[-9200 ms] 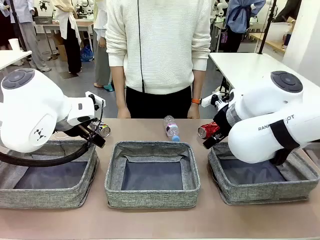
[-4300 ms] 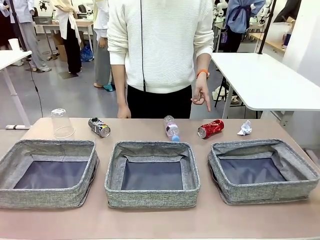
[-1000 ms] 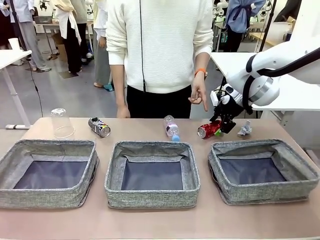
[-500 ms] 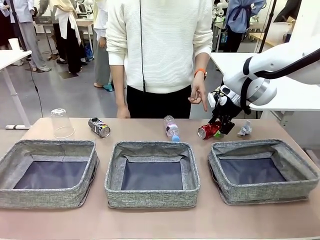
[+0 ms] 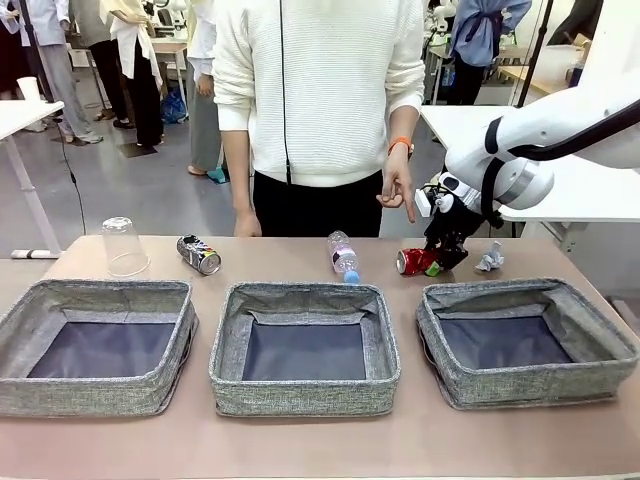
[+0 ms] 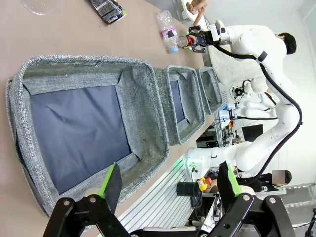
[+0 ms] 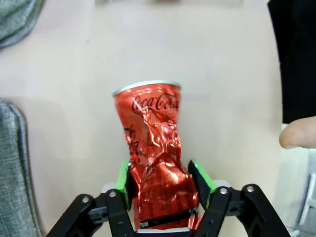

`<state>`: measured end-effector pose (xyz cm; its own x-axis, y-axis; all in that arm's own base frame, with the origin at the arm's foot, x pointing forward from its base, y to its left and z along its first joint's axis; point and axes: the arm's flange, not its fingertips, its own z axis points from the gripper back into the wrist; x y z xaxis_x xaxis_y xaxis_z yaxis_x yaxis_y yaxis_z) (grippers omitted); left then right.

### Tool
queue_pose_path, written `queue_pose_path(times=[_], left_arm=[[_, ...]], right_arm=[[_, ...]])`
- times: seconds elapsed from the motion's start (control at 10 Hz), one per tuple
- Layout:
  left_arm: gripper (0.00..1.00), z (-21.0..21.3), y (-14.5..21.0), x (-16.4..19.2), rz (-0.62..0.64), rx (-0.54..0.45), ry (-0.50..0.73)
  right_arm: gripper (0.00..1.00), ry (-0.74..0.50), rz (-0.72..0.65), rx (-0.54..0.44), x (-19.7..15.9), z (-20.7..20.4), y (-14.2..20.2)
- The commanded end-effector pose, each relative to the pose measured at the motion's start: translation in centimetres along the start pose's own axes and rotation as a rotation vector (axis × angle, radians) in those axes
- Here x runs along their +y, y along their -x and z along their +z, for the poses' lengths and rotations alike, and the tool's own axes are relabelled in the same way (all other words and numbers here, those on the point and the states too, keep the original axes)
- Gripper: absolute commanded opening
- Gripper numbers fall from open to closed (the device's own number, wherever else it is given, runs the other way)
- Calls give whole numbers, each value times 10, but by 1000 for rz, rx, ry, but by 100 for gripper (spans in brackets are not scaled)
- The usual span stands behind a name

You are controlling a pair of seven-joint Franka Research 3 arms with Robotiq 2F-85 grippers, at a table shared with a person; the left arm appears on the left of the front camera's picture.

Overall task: Sort the waste into the appropriate baskets.
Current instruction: Pick up the waste item pointed out by the person.

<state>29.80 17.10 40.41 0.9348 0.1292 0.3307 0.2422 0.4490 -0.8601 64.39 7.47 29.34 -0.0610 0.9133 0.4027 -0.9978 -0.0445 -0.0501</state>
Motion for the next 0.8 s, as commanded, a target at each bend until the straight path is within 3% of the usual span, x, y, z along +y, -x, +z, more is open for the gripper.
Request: queue_pose_path(times=[0.0, 0.2, 0.7], left_arm=[[100, 0, -1, -1, -20, -10, 17], [100, 0, -1, -1, -20, -10, 17], [100, 0, -1, -1, -20, -10, 17]], right_arm=[[15, -7, -34, 18, -2, 6, -1], [0, -19, -40, 24, -2, 7, 0], [0, -33, -54, 32, -1, 11, 1]])
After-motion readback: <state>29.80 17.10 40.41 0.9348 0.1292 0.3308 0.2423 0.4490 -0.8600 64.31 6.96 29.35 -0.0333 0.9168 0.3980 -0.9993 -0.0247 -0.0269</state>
